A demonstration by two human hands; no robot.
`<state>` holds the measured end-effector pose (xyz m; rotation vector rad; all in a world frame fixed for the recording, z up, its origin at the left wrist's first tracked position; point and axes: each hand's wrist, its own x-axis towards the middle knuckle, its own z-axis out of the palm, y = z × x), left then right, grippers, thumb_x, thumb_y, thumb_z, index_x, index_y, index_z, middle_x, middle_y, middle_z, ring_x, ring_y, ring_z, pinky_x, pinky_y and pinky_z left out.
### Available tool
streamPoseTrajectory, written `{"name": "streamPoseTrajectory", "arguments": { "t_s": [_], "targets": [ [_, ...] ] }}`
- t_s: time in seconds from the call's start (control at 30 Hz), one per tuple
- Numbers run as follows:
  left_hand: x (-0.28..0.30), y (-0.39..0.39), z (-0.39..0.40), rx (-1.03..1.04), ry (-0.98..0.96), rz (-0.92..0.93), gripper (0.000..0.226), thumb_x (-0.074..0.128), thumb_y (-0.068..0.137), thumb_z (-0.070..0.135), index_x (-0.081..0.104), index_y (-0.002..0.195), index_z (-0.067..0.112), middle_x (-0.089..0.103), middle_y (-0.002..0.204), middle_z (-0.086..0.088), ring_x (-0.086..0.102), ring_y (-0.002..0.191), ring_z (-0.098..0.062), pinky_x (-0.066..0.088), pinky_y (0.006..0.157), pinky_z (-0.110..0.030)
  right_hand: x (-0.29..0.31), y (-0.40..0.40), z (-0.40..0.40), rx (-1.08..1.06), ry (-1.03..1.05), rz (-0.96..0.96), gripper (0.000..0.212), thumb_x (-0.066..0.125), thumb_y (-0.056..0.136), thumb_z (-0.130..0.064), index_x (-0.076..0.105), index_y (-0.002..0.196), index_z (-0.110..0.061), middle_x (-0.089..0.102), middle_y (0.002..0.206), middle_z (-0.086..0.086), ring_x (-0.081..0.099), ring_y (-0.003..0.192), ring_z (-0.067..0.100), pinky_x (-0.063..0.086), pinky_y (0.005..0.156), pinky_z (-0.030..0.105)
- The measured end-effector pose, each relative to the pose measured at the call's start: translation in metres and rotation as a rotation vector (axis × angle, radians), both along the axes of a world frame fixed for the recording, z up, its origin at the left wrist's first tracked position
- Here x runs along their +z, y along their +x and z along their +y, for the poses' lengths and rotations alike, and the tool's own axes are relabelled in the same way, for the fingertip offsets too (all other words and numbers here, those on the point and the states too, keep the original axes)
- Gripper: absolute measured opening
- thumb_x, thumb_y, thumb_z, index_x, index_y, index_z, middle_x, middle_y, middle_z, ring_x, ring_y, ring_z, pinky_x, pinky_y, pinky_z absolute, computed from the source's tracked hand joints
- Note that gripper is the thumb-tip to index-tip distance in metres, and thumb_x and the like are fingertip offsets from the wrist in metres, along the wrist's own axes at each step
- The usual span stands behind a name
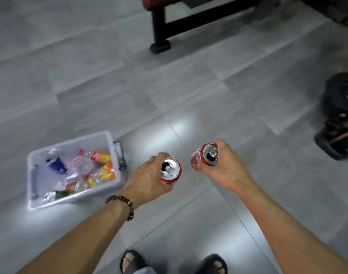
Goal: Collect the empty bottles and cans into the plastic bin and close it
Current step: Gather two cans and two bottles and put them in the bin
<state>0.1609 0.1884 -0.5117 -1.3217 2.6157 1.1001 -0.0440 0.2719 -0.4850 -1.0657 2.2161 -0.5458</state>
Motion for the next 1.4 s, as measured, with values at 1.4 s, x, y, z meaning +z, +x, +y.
{"name": "streamPoseTrajectory", "arguments": {
  "t_s": [1.4],
  "targets": [
    [-0.088,0.334,-0.186,0.634,0.120,-0.058,0.048,0.063,0.084,0.037,0.051,0.126,0.016,0.063,0.121,-0.004,0.058,0.106,-0.022,0.046,0.084,-0.032,-0.095,0.348,-0.364,0.844,0.070,0.071,0.070,0.068,0.082,-0.043,0.036,0.140,-0.021,0.048,0.141,0.003,0.050,0.125,0.020,0.042,0.098,0.033]
  ]
}}
